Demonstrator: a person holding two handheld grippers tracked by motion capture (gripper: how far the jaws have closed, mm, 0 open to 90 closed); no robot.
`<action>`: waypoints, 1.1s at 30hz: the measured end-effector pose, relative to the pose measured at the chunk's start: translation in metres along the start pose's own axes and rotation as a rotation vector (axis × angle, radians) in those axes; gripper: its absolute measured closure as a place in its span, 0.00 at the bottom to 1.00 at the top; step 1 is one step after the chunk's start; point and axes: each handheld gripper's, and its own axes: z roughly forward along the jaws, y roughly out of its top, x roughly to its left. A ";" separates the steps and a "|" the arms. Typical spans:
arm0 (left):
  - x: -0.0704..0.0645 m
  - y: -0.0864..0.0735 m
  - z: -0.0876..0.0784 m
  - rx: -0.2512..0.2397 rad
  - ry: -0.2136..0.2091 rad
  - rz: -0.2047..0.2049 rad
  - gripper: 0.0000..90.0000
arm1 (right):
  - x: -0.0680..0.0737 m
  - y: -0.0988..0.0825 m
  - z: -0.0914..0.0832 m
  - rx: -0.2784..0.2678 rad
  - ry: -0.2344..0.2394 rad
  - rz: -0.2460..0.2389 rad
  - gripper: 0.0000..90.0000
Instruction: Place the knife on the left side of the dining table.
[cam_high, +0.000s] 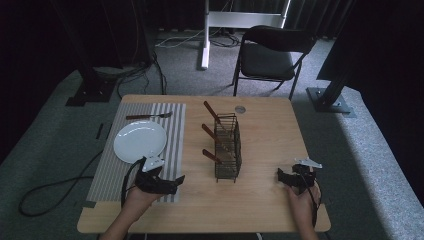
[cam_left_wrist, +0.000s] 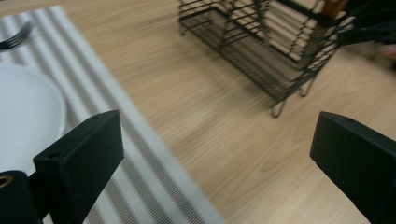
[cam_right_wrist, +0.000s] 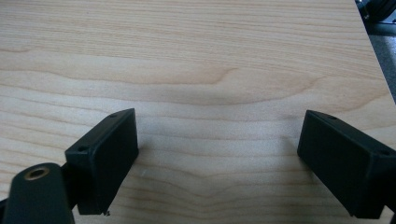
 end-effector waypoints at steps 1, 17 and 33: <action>-0.002 0.002 0.001 -0.004 -0.002 0.003 0.03 | 0.000 0.000 0.000 0.000 0.000 0.000 0.13; -0.026 0.036 0.015 -0.033 -0.068 0.041 0.03 | 0.000 0.000 0.000 0.000 0.001 0.000 0.13; -0.048 0.067 0.031 -0.068 -0.135 0.011 0.07 | 0.000 0.000 0.000 0.001 0.000 0.002 0.13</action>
